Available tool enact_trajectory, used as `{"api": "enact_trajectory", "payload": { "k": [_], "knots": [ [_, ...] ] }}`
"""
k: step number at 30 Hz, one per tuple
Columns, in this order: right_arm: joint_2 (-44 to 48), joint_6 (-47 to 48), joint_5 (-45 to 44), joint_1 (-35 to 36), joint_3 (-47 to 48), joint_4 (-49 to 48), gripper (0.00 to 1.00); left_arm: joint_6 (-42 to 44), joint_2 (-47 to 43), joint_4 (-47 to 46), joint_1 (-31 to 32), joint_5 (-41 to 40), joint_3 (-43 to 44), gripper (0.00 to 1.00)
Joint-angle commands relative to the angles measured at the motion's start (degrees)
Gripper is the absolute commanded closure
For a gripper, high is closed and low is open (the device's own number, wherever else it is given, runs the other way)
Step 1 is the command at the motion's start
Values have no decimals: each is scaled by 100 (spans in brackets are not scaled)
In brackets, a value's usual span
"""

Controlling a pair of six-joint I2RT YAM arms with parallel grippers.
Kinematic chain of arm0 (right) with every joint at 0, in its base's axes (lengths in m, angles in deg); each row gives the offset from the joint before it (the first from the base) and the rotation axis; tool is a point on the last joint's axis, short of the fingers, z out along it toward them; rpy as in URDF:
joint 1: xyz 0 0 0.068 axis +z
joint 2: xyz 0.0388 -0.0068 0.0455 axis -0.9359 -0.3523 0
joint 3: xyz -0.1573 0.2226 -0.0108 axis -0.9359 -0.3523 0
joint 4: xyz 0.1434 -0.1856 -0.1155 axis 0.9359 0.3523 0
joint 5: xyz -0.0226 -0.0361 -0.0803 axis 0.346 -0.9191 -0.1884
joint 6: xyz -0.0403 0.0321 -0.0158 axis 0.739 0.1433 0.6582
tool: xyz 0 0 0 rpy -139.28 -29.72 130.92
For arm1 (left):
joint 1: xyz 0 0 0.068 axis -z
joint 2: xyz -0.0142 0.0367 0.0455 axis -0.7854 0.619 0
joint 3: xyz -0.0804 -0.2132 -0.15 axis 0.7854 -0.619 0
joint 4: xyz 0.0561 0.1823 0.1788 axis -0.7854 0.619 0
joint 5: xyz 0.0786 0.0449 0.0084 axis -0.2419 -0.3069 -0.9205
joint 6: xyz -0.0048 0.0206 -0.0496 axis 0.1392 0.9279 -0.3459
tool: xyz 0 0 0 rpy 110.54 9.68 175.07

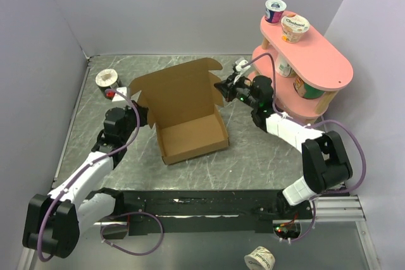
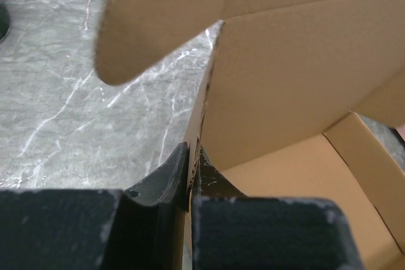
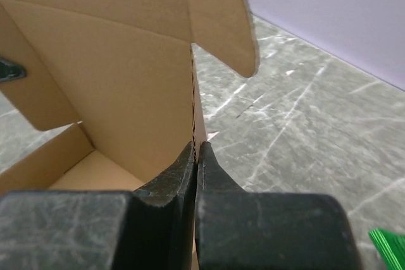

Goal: Fold the paper box

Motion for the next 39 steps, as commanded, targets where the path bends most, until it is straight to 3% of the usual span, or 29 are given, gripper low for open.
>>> {"api": "enact_trajectory", "payload": {
  "k": [1,7,22,32,39],
  "knots": [
    [387,295,-1486,547,-247,-87,100,-487,281,-170,189,113,306,99],
    [519,226,-2736,987,-564,-218,100,-830,650,-319,452,-168,481,99],
    [484,77,-4557,1962,-995,-676,100,-1130,1582,-416,1393,-1100,1053,99],
    [519,-90,-5357,2376,-1364,-887,100,-1341,1627,-689,1648,-1267,798,99],
    [642,-266,-5735,2578,-1566,-799,100,-1534,1363,-979,1745,-1347,175,99]
  ]
}}
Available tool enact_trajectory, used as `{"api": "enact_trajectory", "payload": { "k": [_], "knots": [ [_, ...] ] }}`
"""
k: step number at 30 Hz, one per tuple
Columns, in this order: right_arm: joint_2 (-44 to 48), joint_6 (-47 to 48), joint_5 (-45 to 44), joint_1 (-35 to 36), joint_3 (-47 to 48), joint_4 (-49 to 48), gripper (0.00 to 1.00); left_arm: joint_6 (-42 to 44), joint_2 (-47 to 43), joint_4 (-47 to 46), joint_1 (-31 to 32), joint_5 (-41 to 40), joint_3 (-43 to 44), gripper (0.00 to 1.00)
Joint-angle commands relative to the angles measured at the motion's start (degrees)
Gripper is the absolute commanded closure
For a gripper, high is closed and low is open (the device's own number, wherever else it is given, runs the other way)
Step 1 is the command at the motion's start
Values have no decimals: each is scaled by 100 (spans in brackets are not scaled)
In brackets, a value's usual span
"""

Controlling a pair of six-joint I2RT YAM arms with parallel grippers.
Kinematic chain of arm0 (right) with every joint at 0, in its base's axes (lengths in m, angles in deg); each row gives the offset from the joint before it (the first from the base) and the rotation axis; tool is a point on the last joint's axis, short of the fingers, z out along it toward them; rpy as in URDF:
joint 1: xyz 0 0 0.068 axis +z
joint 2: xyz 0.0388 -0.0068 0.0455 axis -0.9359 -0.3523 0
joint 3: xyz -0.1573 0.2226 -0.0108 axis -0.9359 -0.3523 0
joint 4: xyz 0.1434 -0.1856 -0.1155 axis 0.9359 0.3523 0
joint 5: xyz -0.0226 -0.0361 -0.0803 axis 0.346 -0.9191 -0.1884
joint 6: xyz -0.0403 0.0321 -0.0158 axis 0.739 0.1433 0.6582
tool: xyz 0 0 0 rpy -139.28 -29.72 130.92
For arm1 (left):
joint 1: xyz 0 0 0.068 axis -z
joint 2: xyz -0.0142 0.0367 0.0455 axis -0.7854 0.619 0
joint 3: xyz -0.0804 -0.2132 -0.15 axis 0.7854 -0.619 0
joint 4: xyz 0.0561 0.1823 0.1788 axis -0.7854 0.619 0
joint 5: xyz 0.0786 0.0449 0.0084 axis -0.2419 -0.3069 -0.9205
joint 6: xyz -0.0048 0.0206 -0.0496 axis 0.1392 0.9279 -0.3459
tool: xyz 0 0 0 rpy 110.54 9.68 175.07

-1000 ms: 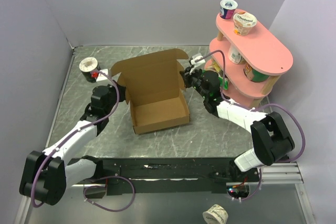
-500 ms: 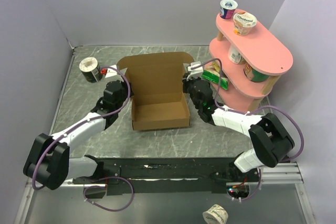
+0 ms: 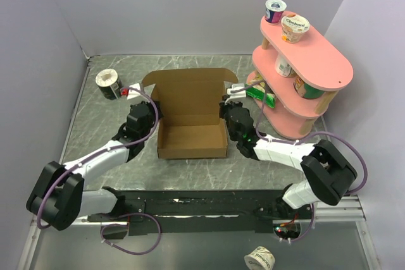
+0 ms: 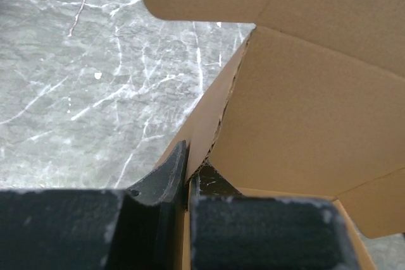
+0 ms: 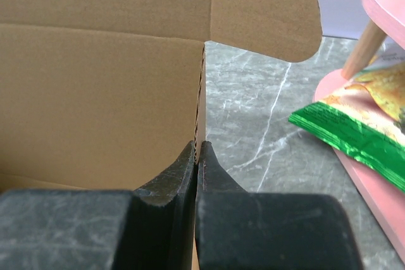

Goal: Fold the paper box

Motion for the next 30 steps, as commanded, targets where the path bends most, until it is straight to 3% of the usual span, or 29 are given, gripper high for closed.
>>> {"api": "enact_trajectory", "payload": {
  "k": [1,3,7,12,17,24,27,28,30],
  "knots": [
    [94,-288,343,382,-185,10,100,-616,-65,-128,361,892,-440,99],
    [129,-209,194,399,-220,-69,100,-695,-179,-243,353,1006,-624,99],
    [155,379,307,382,-290,-236,99,-502,-381,-463,361,1155,-880,83],
    [208,776,562,382,-370,-316,97,-343,-320,-568,344,1454,-1046,72],
    [182,908,457,329,-308,-149,95,-747,-215,-542,203,1674,-1214,76],
    [270,811,448,276,-422,-157,95,-651,172,-358,194,1534,-1161,77],
    [287,803,439,250,-431,-140,95,-608,208,-322,194,1323,-1187,67],
    [287,794,439,233,-431,-140,95,-573,225,-340,194,1279,-1205,59],
    [287,776,448,232,-449,-148,95,-450,260,-366,194,1147,-1196,57]
  ]
}}
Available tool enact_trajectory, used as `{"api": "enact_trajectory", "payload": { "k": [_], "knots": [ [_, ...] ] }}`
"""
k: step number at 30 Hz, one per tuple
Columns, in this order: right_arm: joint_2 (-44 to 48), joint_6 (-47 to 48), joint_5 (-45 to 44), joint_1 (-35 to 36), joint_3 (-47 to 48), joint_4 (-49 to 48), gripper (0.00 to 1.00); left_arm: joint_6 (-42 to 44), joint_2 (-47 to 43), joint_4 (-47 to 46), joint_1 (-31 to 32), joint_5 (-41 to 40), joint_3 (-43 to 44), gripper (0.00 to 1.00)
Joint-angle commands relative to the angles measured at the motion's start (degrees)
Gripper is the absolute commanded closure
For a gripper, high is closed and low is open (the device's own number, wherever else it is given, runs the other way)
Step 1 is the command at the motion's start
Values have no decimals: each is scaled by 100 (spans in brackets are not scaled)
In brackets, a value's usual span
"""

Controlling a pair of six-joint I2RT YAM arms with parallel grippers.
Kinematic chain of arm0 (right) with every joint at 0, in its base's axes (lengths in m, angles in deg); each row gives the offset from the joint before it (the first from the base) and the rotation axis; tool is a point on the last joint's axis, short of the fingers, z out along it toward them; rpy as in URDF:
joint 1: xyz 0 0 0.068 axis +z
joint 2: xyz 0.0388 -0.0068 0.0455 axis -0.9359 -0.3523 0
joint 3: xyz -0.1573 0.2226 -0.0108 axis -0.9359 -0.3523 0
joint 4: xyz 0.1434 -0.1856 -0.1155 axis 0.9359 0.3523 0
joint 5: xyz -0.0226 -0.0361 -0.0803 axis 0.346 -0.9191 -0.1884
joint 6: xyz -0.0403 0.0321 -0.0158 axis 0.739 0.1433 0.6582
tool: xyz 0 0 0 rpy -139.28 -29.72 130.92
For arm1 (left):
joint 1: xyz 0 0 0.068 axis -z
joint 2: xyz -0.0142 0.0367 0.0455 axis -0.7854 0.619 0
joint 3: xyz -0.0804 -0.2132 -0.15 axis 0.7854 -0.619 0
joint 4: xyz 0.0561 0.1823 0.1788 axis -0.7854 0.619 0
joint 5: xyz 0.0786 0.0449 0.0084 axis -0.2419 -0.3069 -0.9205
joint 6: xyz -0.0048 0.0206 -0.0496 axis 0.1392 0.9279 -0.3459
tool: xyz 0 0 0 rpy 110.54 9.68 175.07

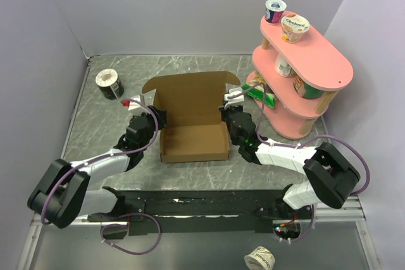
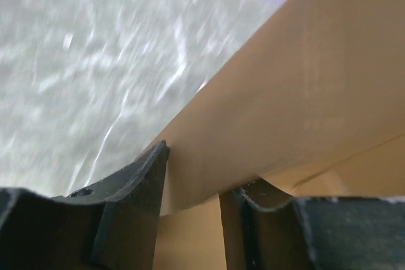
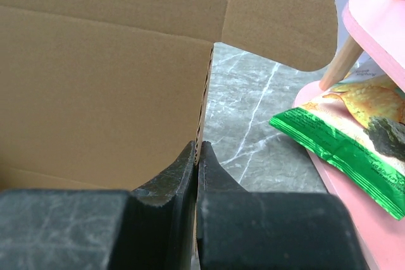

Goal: Fold the paper box

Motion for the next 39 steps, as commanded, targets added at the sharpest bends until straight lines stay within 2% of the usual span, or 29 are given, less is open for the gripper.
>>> {"api": "enact_trajectory", "payload": {
  "k": [1,5,6,8,15,19,24,30,39],
  "knots": [
    [69,-52,579,75,-103,171,95,-45,383,930,190,614,-200,57],
    [86,-44,597,75,-103,179,95,262,427,649,190,727,-252,65],
    [86,-44,605,66,-103,179,95,298,418,518,190,736,-270,72],
    [95,-43,606,57,-95,214,95,351,366,455,190,728,-305,78],
    [78,-324,703,49,-7,495,94,413,296,1061,190,561,37,79],
    [69,-605,483,84,143,1013,100,246,242,1509,190,569,266,88],
    [-63,-1019,219,180,99,935,100,-9,400,1493,207,675,442,98],
    [-195,-1142,-132,391,160,935,100,-194,655,1369,304,702,495,99],
    [-177,-1608,17,523,108,1146,100,-115,902,1080,532,456,143,99]
  ]
}}
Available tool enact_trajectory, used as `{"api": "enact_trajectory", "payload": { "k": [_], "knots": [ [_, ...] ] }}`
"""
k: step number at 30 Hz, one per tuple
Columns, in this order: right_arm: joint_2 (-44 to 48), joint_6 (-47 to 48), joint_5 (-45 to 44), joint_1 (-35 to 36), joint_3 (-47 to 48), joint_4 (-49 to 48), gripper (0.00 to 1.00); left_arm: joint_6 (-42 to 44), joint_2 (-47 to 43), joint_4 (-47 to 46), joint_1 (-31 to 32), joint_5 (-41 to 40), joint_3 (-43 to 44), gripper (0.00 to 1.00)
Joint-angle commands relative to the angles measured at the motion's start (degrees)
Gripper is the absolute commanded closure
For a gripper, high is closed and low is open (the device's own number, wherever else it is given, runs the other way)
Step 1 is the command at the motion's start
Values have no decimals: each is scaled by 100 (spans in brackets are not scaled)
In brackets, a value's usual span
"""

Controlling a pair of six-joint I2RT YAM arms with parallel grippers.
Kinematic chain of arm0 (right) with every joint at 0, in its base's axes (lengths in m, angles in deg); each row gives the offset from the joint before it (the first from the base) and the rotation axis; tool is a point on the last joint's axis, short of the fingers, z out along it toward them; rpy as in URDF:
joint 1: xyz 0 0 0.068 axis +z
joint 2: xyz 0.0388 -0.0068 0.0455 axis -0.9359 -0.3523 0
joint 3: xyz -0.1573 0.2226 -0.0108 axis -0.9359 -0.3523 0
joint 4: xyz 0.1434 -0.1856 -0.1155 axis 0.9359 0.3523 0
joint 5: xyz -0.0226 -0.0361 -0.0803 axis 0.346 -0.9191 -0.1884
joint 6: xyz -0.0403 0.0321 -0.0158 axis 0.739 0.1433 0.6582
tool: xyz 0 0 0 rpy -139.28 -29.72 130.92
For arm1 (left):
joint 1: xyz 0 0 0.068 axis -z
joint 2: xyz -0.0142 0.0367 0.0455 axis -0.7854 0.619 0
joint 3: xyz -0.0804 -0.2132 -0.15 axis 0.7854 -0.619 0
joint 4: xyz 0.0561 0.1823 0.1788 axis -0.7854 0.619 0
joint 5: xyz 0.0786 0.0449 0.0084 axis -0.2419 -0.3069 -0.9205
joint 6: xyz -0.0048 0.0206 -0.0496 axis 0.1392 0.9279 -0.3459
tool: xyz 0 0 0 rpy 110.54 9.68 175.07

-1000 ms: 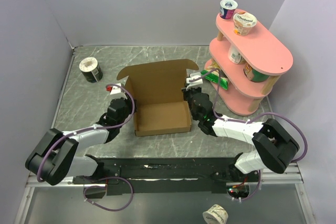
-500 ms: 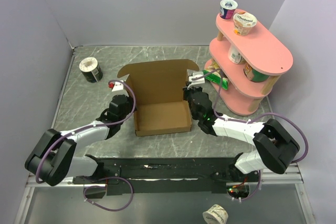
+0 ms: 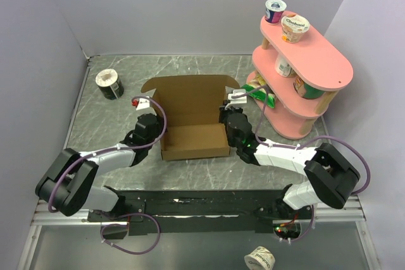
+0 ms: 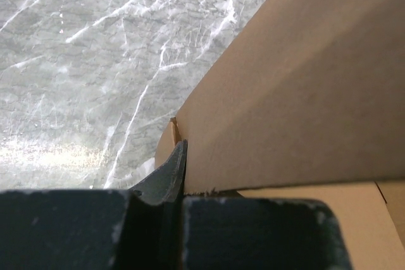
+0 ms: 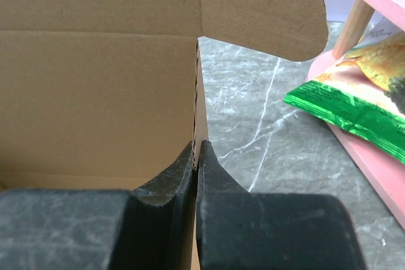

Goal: Fold the paper box

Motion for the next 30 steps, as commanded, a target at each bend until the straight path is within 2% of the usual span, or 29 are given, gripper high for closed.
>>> {"api": "enact_trajectory", "payload": {
  "k": [1,5,7,8,9,11,13,14,17,23,30],
  "knots": [
    [-193,-541,579,302,-45,685,100,-382,148,-5,377,683,-217,99],
    [-175,-638,386,355,-335,676,100,-206,77,-84,457,674,-332,95],
    [-123,-726,228,355,-397,772,100,-179,-45,-75,465,717,-472,87],
    [-114,-735,53,364,-484,755,100,-162,-124,-119,465,752,-533,82],
    [-96,-735,-53,373,-537,694,100,-110,-308,-163,465,805,-604,67],
    [-105,-770,-282,373,-669,502,100,-109,-546,-181,465,928,-806,52],
    [-157,-692,-371,373,-705,422,100,-92,-941,-146,465,964,-955,41],
    [-192,-682,-397,364,-696,421,100,-83,-1221,-111,465,1059,-999,33],
    [-271,-726,-476,355,-643,500,100,-21,-1827,65,465,1235,-1184,22],
    [-342,-963,-678,355,-599,685,100,40,-3066,812,457,1631,-1439,6],
    [-281,-1095,-810,347,-687,702,100,119,-4509,1620,465,1983,-1536,3]
  ]
}}
